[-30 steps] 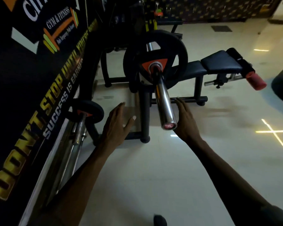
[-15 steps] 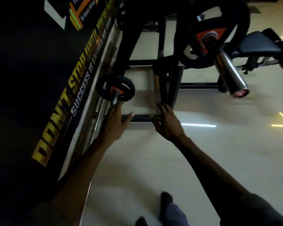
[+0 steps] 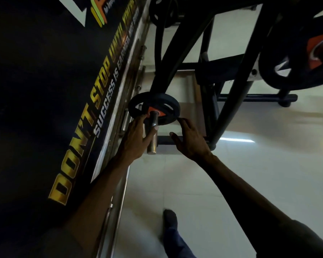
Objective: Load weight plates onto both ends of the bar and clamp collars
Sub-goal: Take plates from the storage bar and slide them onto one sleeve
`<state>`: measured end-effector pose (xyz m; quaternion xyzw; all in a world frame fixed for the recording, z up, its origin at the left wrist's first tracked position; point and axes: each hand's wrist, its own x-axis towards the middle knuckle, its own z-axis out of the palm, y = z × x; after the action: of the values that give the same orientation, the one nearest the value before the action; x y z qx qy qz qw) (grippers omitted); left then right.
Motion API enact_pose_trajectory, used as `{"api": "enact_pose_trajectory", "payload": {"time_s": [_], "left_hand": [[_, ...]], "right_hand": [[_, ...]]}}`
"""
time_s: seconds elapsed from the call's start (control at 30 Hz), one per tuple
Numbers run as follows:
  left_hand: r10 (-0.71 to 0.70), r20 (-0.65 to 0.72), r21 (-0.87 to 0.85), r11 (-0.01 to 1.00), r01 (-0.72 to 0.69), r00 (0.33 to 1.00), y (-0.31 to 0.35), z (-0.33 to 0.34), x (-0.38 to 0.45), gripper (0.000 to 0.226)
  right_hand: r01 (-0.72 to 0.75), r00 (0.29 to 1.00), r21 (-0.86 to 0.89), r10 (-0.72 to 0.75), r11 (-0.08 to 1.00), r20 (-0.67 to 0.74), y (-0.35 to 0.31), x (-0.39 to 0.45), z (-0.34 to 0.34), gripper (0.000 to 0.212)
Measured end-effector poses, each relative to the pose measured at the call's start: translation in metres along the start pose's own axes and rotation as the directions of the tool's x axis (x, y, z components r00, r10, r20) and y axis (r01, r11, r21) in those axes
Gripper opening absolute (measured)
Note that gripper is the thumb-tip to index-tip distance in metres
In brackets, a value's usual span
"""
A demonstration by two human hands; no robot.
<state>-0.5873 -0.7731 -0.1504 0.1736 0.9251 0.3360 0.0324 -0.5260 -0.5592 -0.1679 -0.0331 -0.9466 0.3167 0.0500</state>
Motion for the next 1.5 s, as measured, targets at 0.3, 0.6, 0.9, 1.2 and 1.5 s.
{"api": "enact_pose_trajectory", "payload": {"time_s": [0.3, 0.6, 0.9, 1.2, 1.5], "left_hand": [[-0.054, 0.026, -0.023, 0.998, 0.055, 0.998, -0.083, -0.003, 0.133, 0.079], [-0.11, 0.133, -0.075, 0.99, 0.12, 0.985, -0.161, 0.031, 0.22, 0.083], [-0.026, 0.073, -0.131, 0.991, 0.036, 0.997, -0.182, 0.044, 0.233, 0.099], [0.001, 0.068, -0.142, 0.99, 0.009, 0.998, -0.186, 0.051, 0.204, 0.08], [0.091, 0.042, -0.082, 0.993, -0.088, 0.995, -0.193, 0.056, 0.143, 0.069]], "right_hand": [[-0.006, 1.0, 0.053, 0.004, 0.999, 0.03, 0.015, 0.135, 0.035, 0.07], [-0.128, 0.991, 0.05, 0.129, 0.99, -0.017, 0.054, 0.213, 0.086, 0.073], [-0.052, 0.993, 0.037, 0.056, 0.998, -0.107, 0.065, 0.23, 0.106, 0.041], [0.009, 0.995, -0.011, -0.01, 1.0, -0.099, 0.064, 0.201, 0.105, 0.042], [-0.005, 0.991, 0.066, 0.014, 0.998, -0.135, 0.057, 0.125, 0.117, 0.039]]}}
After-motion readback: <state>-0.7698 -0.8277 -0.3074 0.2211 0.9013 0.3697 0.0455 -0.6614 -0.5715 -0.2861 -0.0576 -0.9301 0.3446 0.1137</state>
